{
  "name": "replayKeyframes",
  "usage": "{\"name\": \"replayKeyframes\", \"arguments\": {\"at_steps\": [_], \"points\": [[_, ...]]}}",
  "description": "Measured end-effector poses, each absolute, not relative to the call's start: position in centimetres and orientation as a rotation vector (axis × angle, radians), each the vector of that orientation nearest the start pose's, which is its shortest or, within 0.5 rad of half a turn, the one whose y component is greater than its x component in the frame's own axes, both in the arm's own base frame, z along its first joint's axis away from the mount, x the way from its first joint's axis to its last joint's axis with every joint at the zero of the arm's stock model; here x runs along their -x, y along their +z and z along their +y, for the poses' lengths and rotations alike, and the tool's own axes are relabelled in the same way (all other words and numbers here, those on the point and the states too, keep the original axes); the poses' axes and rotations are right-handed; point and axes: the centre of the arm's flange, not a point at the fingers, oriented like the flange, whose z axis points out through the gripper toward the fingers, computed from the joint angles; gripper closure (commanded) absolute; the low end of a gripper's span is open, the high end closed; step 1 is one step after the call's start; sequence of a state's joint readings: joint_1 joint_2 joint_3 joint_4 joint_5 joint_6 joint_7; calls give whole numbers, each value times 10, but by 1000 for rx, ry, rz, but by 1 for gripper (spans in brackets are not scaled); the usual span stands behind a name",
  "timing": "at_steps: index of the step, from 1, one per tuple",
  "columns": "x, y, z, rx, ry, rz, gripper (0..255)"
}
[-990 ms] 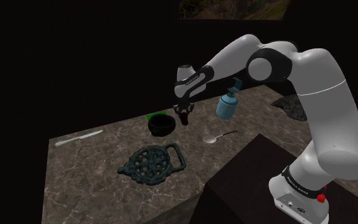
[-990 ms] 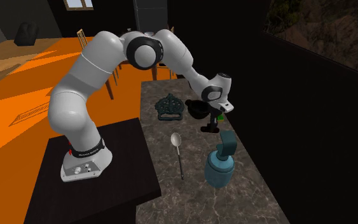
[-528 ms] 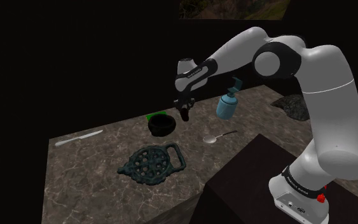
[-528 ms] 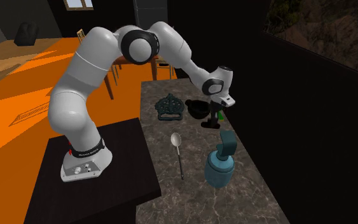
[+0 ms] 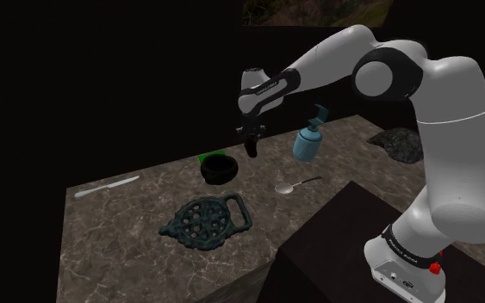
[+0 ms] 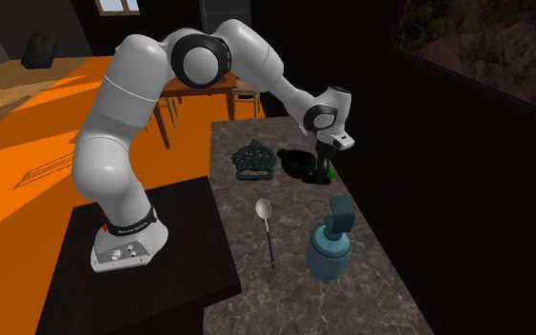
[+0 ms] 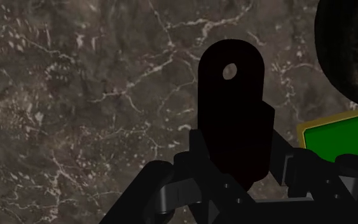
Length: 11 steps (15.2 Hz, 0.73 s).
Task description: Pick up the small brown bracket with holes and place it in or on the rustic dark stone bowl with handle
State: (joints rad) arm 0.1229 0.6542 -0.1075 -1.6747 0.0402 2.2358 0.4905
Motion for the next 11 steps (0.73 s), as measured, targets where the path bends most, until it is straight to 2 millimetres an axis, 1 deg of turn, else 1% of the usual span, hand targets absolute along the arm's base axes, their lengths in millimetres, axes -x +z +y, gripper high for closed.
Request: {"name": "replayKeyframes", "arguments": {"at_steps": [11], "points": [[-670, 275, 19, 3104, 124, 763, 255]]}}
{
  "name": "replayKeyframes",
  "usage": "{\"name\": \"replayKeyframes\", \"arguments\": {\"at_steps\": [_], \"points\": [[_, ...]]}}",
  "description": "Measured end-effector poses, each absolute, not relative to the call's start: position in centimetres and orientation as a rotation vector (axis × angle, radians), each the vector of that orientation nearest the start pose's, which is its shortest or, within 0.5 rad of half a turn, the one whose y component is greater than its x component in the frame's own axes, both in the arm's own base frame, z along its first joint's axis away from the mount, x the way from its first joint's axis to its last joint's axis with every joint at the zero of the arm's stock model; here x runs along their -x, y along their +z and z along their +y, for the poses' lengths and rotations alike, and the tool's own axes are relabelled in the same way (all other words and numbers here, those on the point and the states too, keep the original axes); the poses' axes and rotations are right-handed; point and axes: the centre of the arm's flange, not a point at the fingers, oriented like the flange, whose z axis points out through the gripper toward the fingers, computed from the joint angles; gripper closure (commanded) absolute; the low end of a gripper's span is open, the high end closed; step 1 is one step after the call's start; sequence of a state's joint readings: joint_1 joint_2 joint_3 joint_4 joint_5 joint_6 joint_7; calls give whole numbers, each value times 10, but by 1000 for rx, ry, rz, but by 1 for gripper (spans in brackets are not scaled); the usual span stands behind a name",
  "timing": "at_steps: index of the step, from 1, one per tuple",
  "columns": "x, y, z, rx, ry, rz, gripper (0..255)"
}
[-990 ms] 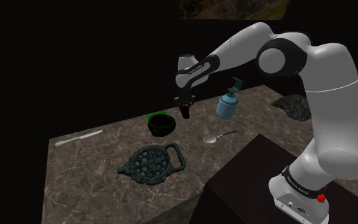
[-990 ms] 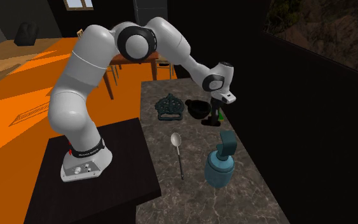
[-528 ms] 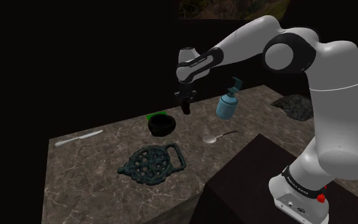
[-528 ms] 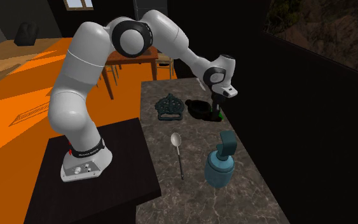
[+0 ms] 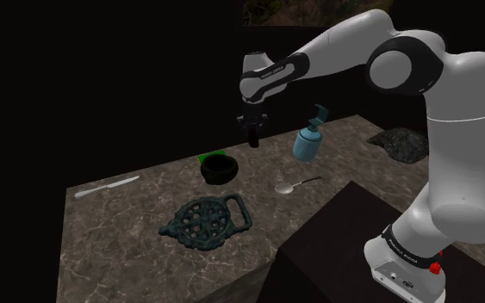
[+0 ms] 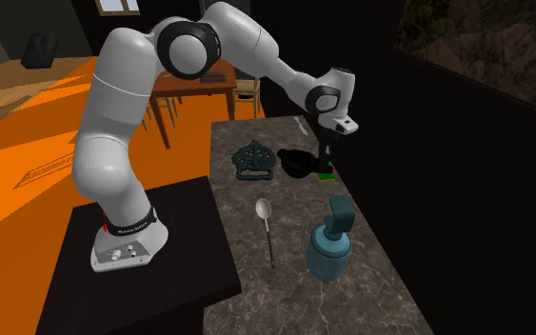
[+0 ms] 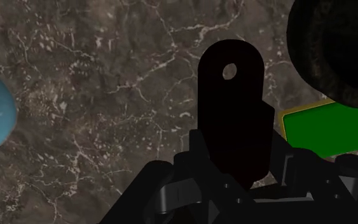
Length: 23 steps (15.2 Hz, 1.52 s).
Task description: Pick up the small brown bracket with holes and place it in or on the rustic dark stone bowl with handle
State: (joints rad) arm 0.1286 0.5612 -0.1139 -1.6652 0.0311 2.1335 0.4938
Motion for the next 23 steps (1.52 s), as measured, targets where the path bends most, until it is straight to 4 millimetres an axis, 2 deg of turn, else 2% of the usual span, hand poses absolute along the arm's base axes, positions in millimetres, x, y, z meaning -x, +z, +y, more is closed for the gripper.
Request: {"name": "replayKeyframes", "arguments": {"at_steps": [3, 4, 12, 17, 19, 23], "points": [[-671, 289, 19, 3104, 123, 763, 255], [-672, 289, 24, 3104, 123, 764, 255], [-672, 297, 122, 3104, 124, 761, 255], [-676, 300, 192, 3104, 124, 761, 255], [-675, 295, 204, 3104, 124, 762, 255], [-675, 275, 205, 3104, 125, 763, 255]]}}
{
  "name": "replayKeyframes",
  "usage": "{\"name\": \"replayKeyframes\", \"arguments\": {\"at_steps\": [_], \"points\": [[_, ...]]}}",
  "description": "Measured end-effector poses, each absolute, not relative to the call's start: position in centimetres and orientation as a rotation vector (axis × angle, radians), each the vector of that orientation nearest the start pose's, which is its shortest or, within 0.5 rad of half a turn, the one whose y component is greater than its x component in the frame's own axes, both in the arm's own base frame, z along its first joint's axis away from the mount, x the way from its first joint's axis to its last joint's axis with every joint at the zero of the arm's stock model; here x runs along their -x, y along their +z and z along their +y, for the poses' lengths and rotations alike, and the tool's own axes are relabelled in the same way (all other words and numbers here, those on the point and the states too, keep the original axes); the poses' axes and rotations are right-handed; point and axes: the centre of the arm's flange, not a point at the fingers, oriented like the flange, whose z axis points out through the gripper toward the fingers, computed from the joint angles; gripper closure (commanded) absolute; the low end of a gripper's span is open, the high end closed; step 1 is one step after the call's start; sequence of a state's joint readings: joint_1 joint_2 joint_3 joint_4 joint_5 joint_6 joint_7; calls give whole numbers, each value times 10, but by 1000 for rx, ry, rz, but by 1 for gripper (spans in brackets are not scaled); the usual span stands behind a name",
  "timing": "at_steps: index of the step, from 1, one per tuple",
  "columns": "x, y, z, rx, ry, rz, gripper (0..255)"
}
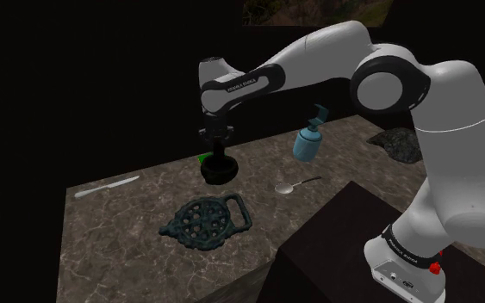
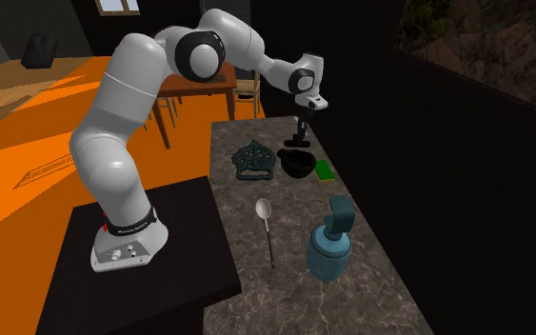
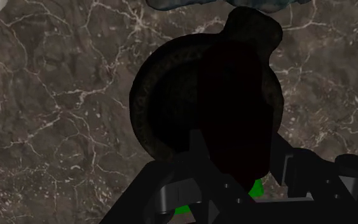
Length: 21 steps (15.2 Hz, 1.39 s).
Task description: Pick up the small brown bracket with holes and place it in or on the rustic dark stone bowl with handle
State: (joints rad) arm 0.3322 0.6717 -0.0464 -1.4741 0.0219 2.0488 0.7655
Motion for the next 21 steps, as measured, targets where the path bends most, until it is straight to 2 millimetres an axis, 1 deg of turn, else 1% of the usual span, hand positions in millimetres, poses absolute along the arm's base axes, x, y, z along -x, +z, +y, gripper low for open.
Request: {"name": "replayKeyframes", "arguments": {"at_steps": [9, 11, 15, 16, 21], "points": [[-676, 228, 206, 3104, 125, 764, 255], [-675, 223, 206, 3104, 125, 763, 255], [-676, 222, 206, 3104, 124, 763, 255], [-676, 222, 206, 3104, 124, 763, 0], [-676, 222, 206, 3104, 124, 763, 0]]}}
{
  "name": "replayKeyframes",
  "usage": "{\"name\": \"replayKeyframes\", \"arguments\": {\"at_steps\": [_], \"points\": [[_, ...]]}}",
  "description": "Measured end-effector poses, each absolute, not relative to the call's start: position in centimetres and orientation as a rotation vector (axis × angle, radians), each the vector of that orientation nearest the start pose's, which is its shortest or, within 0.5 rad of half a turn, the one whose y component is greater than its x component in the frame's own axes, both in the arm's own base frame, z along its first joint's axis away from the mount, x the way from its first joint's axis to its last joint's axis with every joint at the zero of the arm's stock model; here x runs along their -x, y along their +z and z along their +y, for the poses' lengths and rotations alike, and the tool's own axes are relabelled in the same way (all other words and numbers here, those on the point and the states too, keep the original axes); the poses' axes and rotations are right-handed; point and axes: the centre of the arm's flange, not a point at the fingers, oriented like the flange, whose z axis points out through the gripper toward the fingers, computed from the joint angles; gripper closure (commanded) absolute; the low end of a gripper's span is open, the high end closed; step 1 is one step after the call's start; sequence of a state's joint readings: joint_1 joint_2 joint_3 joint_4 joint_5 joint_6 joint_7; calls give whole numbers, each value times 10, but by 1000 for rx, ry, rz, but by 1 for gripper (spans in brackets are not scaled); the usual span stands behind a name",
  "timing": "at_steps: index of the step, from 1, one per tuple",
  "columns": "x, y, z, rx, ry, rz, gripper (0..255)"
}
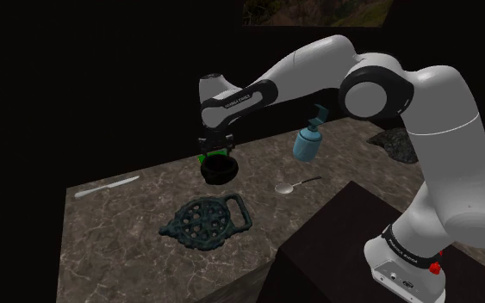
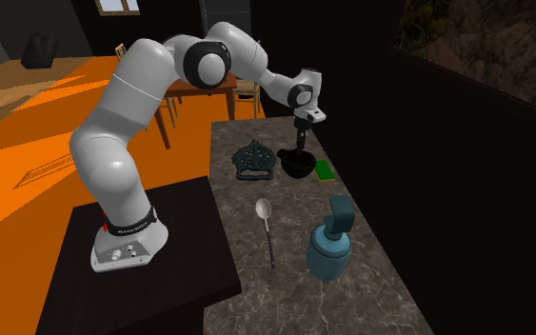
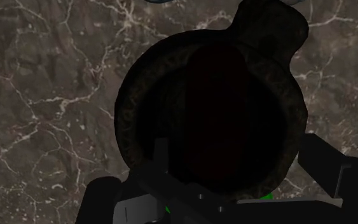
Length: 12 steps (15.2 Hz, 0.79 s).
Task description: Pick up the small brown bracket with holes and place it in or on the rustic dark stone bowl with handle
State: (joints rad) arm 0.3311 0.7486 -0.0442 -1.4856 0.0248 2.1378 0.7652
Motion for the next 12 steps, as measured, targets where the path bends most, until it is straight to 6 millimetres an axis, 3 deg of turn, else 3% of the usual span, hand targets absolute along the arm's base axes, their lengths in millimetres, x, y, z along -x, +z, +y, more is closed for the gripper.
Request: {"name": "replayKeyframes", "arguments": {"at_steps": [2, 6, 12], "points": [[-676, 227, 206, 3104, 124, 763, 0], [-680, 266, 207, 3103, 122, 763, 0], [-680, 272, 208, 3104, 124, 763, 0]]}}
